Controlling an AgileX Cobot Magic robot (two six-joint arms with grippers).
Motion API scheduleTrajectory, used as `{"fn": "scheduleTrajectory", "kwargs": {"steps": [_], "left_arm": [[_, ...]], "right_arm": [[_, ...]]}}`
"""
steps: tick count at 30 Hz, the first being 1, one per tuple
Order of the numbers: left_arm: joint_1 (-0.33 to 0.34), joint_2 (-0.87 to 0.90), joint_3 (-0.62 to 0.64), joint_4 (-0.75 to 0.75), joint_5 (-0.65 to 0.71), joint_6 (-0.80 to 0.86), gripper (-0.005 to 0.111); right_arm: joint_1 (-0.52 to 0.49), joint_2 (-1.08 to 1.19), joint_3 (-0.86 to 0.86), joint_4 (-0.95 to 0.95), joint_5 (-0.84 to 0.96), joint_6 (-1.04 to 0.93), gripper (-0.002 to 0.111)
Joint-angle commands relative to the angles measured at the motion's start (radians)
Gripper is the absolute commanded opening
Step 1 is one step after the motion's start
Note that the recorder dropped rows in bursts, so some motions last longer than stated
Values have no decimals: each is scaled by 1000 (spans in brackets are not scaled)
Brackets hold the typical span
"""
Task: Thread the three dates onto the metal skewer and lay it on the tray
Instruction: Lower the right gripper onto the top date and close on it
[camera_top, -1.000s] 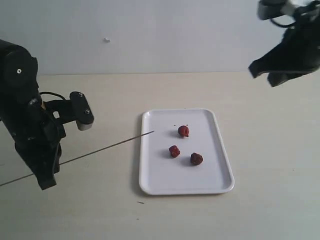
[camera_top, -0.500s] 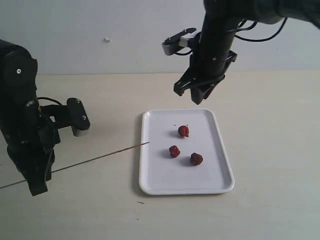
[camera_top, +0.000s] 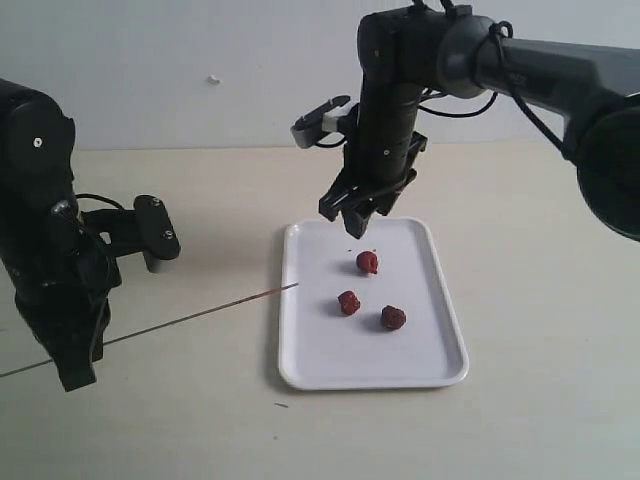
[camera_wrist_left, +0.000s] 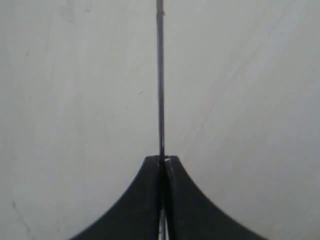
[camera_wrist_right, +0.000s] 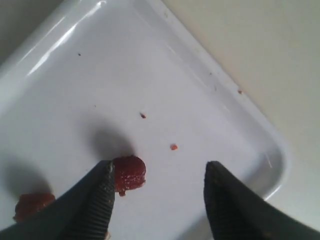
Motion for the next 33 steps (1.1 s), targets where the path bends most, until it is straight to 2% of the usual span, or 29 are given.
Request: {"fn": "scheduleTrajectory", "kwargs": {"steps": [1,7,33], "left_arm": [[2,-4,1,-15,-13,-1,0],[2,-4,1,-17,-24,-1,0],[2,-4,1,-17,-39,-1,0]], "right_arm": [[3,25,-9,11,2,-10,54],[3,56,-9,74,2,-10,54],[3,62,48,69,2,19,54]]}}
